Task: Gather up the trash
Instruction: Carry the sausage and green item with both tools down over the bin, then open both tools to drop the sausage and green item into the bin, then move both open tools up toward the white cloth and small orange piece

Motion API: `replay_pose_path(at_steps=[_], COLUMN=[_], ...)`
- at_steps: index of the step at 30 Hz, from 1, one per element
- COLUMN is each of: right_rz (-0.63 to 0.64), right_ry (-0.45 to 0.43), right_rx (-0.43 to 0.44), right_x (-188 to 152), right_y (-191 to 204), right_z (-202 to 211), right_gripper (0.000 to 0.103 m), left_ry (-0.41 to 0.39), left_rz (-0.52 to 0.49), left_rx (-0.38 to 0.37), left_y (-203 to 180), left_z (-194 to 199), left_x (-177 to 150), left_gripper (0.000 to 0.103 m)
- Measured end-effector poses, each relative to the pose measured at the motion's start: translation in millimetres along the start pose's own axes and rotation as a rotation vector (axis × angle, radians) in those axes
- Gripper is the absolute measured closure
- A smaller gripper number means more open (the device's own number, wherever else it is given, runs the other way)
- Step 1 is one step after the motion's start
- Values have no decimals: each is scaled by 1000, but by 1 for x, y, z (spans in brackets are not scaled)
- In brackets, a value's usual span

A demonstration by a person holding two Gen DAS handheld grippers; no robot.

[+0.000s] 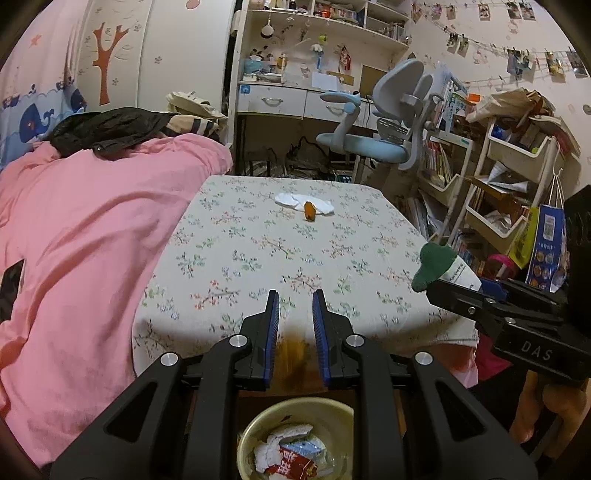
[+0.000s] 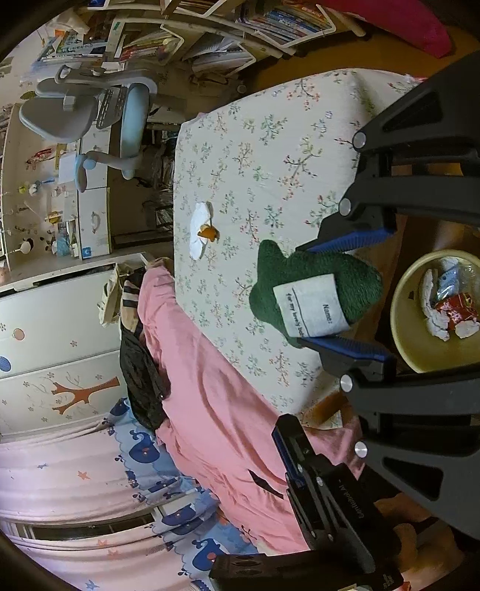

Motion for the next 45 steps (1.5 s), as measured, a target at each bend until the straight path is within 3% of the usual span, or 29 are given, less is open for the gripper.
replay_pose_path(at_steps=[17, 29, 35, 45], right_rz=[6, 74, 85, 82], right_ry=[39, 196, 291, 272], right_rx=[11, 54, 64, 56], right_x=[-20, -50, -66, -64], right_y=[13, 40, 45, 45], right_z=[7, -10, -21, -18], right_gripper=[60, 58, 50, 43], left_ry=[10, 11, 6, -2], left_rz=[44, 52, 53, 57], left_rx=[3, 17, 27, 51], left_y=[12, 13, 14, 15], left_z=[15, 15, 15, 15], left_x=[-16, -15, -15, -14], left_gripper=[86, 84, 75, 57])
Point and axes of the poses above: each gripper's, at about its wrist camera, not at the fingertips, and z roughly against the way its jaws point, y to its left, x to its top, the point moved 2 cm from there along -z, roughly the way its jaws point, and after that the axes turned 6 degrees about -y, right-handed, at the moved point
